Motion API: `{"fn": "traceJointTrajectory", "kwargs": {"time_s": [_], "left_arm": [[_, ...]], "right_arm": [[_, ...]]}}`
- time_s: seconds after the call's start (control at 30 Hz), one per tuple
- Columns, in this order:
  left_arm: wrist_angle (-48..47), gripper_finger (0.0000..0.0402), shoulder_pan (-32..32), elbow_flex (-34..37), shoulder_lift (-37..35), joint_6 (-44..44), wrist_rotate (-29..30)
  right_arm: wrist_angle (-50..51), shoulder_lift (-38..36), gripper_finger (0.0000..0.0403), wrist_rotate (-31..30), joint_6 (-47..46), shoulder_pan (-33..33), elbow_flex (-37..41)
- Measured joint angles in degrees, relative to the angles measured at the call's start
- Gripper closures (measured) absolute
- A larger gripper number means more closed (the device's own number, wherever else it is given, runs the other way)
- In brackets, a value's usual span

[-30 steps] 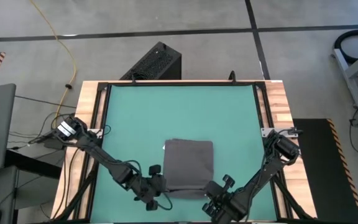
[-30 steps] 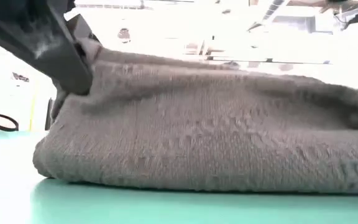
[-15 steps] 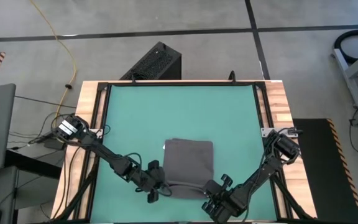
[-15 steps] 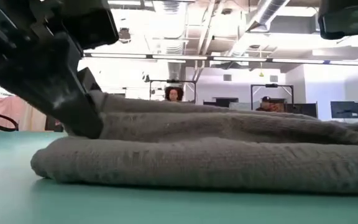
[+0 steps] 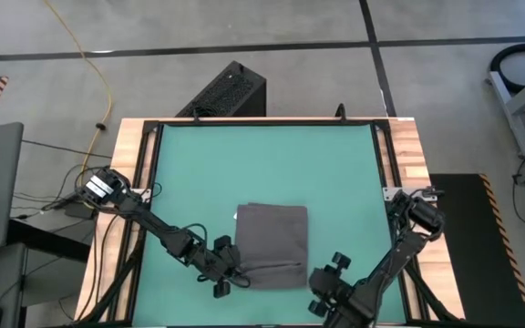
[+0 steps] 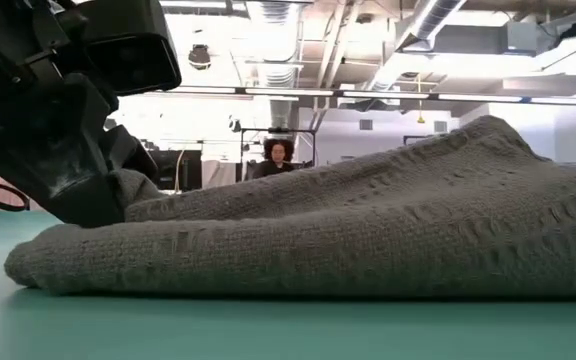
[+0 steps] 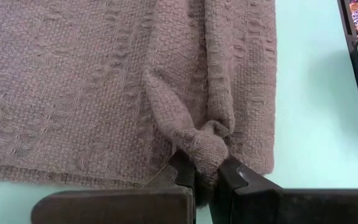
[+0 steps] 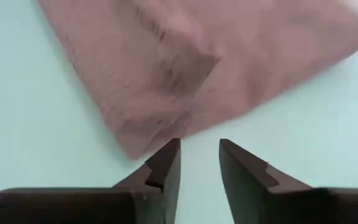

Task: Roll towel
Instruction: Roll the gray towel

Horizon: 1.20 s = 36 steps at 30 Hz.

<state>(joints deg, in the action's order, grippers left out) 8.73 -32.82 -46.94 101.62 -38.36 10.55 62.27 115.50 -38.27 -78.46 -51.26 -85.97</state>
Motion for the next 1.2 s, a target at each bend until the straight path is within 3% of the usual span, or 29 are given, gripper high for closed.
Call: {"fn": "traceJointTrajectory", "kwargs": {"time_s": [0.13, 0.3, 0.47, 0.7, 0.87, 1.2], "left_arm": [[0.24, 0.0401, 0.0, 0.0, 0.0, 0.16, 0.09], [1.38, 0.0401, 0.04, 0.02, 0.0, 0.92, -0.8], [1.69, 0.0401, 0.04, 0.02, 0.02, 1.42, -1.45], [1.75, 0.0401, 0.02, 0.02, 0.02, 1.18, -1.44], [2.11, 0.0401, 0.15, 0.02, 0.04, 1.19, -1.77], [2.37, 0.0401, 0.17, -0.09, 0.04, 1.58, -2.91]], "right_arm": [[-2.43, 0.02, 0.0259, -6.99, 6.63, -1.15, -2.95], [-8.15, 0.02, 0.0295, -13.52, 15.92, 0.35, -1.99], [-11.85, 0.06, 0.0322, -18.63, 17.41, 3.36, 0.93], [-22.65, 0.07, 0.0347, -17.5, 22.37, 3.45, 3.52], [-21.73, 0.07, 0.0355, -16.73, 19.87, 3.17, 5.49], [-37.93, 0.09, 0.038, -11.69, 19.79, 3.36, 15.03]]}}
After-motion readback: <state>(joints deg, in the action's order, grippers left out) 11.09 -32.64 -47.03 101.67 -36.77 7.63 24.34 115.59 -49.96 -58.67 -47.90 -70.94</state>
